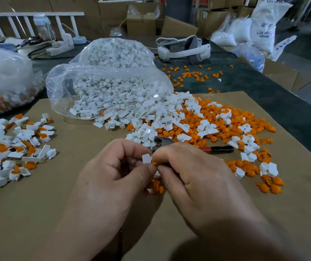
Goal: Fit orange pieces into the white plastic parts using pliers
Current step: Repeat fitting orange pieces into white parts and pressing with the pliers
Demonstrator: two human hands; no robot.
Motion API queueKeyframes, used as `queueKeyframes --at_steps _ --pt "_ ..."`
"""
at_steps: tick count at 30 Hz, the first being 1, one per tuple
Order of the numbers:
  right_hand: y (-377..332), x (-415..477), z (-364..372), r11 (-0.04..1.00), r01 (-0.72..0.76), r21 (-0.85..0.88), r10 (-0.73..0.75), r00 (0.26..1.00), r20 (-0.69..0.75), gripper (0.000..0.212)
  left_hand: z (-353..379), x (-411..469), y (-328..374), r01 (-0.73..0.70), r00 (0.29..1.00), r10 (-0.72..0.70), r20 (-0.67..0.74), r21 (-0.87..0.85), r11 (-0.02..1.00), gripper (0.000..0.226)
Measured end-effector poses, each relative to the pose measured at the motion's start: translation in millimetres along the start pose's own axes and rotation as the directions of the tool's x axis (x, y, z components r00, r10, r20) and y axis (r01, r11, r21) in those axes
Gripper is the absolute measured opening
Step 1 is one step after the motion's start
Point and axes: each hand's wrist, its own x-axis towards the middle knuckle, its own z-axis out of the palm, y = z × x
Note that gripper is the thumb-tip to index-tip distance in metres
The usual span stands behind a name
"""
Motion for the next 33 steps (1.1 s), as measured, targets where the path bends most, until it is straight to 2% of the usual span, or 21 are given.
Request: queueKeyframes --at_steps 2,5,8,11,15,20,23,27,30,33 --pt "4 -1 0 0.998 0.009 -0.062 -0.011 0.999 -0.035 0.024 0 0 0 0.024 1.000 -0.024 -0.016 -0.020 1.000 0.031" --pt "19 1 -5 0.957 -0.049 -0.286 0.033 0.998 -0.060 0.046 -2 2 4 0.064 0.998 -0.064 -0.011 -0.020 0.998 0.025" --pt "34 2 -12 0.856 -0.131 -0.500 0.218 0.969 0.119 0.061 -7 6 4 0.091 0.996 -0.090 0.014 -0.059 0.994 0.021" --pt "45 1 -14 0.814 -0.105 -0.572 0.279 0.933 0.226 0.063 -8 7 7 0.127 0.992 -0.127 0.010 -0.100 0.987 0.022" --pt "51 5 -15 0.813 -0.094 -0.574 0.281 0.928 0.246 0.058 -8 9 10 0.157 0.987 -0.157 0.015 -0.164 0.974 0.013" --pt "49 12 -11 0.761 -0.073 -0.645 0.266 0.941 0.207 0.049 -9 10 11 0.195 0.981 -0.194 0.027 -0.238 0.951 0.024" --pt "48 14 -14 0.804 -0.122 -0.581 0.241 0.961 0.132 0.035 -9 11 11 0.209 0.977 -0.208 0.035 -0.310 0.928 0.024" --pt "48 14 -22 0.900 -0.140 -0.413 0.184 0.981 0.068 0.016 -9 12 13 0.218 0.975 -0.219 0.039 -0.369 0.903 0.022" --pt "41 9 -25 0.940 -0.109 -0.323 0.147 0.984 0.097 0.027 -11 11 15 0.196 0.979 -0.206 0.014 -0.373 0.907 0.021" --pt "35 5 -22 0.950 -0.051 -0.308 0.103 0.982 0.157 0.031 -12 11 18 0.171 0.981 -0.191 -0.015 -0.378 0.910 0.022"
